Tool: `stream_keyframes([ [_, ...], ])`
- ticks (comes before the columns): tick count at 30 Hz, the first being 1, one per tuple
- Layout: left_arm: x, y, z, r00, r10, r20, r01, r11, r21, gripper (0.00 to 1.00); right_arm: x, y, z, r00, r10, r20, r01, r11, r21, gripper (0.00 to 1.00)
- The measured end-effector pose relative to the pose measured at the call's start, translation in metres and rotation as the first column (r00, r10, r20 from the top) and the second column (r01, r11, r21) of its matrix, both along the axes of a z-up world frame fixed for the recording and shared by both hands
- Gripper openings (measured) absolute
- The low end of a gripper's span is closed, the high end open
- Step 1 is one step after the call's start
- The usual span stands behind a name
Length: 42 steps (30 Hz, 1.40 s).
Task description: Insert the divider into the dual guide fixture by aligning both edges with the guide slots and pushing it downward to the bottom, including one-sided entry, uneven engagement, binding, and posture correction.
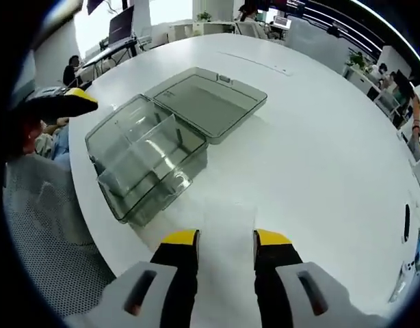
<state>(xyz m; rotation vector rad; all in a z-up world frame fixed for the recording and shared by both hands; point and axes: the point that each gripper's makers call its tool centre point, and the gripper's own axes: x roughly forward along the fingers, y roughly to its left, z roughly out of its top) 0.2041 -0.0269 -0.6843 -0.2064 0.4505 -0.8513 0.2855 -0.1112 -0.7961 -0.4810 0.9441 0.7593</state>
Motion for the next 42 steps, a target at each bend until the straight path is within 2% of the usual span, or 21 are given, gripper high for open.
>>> stream_keyframes([
  [8,0.001,-0.005,0.003,1.0,-0.018,0.006,0.018,1.0,0.005,0.97,0.002,0.003,0.012,0.999,-0.028,0.027,0.026,0.999,0.045,0.27],
  [18,0.001,-0.011,0.007,1.0,0.004,-0.009,-0.004,0.999,-0.045,0.96,0.01,0.002,0.035,0.995,-0.074,0.064,0.066,0.991,0.117,0.27],
  [25,0.004,-0.016,0.01,1.0,0.004,-0.009,-0.004,0.999,-0.054,0.95,0.007,0.006,0.044,0.994,-0.066,0.089,0.052,0.988,0.147,0.28],
  [42,0.006,-0.028,0.019,0.999,0.04,-0.016,-0.041,0.996,-0.074,0.94,-0.008,0.017,0.059,0.995,-0.065,0.082,0.044,0.97,0.24,0.28],
])
